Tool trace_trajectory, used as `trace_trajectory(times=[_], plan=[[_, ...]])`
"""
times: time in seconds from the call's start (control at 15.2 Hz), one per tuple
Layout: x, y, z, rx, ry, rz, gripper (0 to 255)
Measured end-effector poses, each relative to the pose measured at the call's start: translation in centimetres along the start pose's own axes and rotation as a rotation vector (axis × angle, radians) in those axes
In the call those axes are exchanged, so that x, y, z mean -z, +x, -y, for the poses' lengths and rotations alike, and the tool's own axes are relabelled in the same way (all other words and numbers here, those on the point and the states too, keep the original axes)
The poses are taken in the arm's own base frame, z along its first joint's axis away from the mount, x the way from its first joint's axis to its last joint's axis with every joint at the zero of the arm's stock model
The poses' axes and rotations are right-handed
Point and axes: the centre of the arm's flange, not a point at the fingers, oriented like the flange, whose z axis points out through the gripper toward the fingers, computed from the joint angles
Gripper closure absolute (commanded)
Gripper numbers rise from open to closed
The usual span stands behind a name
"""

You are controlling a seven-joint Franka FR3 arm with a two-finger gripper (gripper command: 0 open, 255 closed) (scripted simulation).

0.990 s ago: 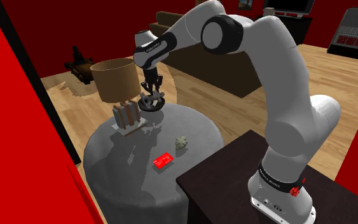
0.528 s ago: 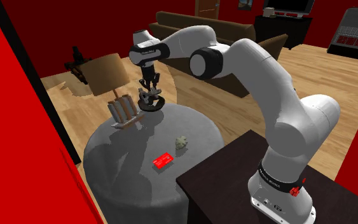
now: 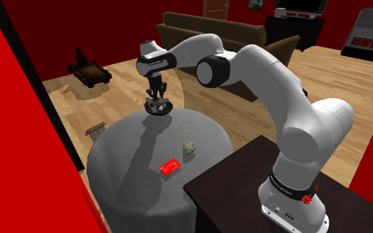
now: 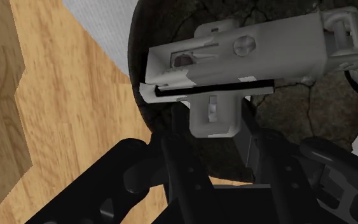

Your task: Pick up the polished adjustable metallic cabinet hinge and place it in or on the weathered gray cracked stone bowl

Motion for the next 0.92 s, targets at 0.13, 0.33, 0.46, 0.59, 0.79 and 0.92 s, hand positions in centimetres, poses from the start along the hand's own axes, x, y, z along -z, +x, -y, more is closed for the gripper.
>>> trace_trajectory(times=[0.13, 0.33, 0.46, 0.59, 0.79, 0.92], plan=[[-0.77, 0.02, 0.09, 0.000, 0.000, 0.000, 255], [-1.05, 0.00, 0.07, 0.000, 0.000, 0.000, 255], [-1.07, -0.01, 0.08, 0.000, 0.000, 0.000, 255], [-1.07, -0.01, 0.07, 0.000, 0.000, -0.001, 0], [-1.09, -0.02, 0.08, 0.000, 0.000, 0.000, 0], [-1.09, -0.02, 0.08, 0.000, 0.000, 0.000, 0]])
